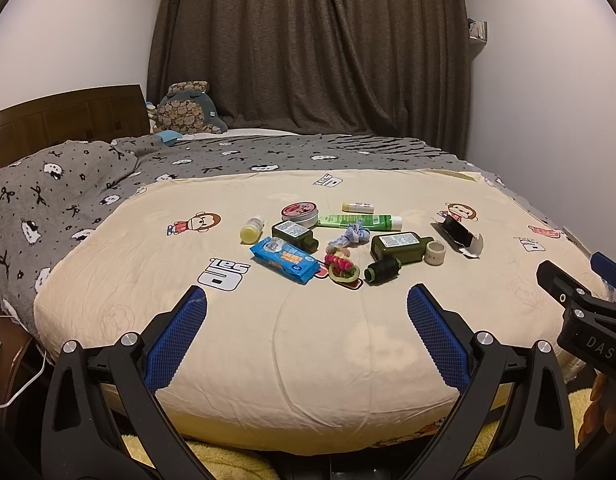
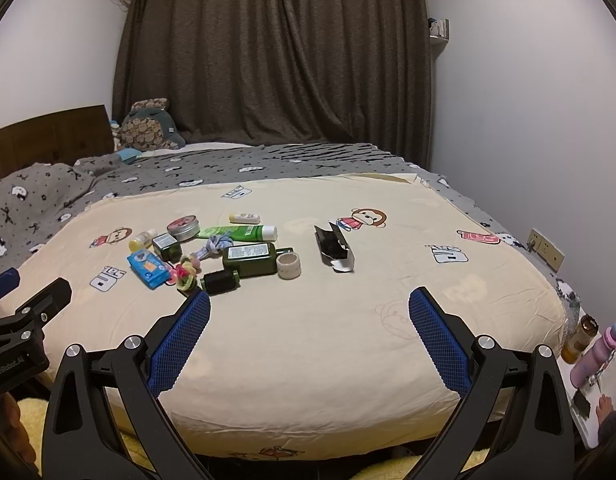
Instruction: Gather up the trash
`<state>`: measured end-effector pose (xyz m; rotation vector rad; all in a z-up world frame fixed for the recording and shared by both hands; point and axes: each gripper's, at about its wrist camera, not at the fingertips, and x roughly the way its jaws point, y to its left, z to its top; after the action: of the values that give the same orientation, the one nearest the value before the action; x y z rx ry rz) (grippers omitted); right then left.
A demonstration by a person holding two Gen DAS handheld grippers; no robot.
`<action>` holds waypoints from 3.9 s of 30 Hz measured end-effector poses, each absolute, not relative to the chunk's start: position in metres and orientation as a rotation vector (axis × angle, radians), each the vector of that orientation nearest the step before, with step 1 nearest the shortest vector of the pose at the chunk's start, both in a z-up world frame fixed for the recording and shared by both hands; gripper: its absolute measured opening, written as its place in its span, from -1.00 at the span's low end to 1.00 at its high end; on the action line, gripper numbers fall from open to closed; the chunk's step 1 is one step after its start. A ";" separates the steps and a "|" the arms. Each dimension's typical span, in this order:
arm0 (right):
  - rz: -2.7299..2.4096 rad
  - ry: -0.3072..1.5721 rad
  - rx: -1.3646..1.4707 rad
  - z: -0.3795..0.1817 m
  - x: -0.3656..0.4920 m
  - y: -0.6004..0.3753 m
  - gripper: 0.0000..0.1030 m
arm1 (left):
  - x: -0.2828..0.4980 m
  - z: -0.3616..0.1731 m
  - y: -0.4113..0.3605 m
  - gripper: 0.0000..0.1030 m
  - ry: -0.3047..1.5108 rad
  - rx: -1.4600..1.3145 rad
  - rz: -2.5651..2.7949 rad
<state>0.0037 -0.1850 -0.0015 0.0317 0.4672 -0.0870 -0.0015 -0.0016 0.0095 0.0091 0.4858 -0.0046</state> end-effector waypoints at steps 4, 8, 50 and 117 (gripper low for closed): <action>-0.088 0.469 0.033 -0.002 0.002 -0.185 0.94 | -0.002 0.009 -0.002 0.85 0.486 0.010 -0.004; -0.088 0.466 0.036 -0.004 0.002 -0.185 0.94 | -0.002 0.009 -0.001 0.85 0.486 0.009 -0.004; -0.087 0.476 0.044 -0.015 0.010 -0.194 0.94 | -0.002 0.000 0.004 0.85 0.496 0.028 0.010; 0.014 0.731 0.094 -0.098 0.131 -0.243 -0.35 | 0.194 -0.108 -0.098 -0.07 0.823 0.046 -0.308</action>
<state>0.1306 -0.2428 -0.0982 0.0937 0.7311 0.0137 0.1940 -0.0978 -0.1075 0.0457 0.8226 -0.3082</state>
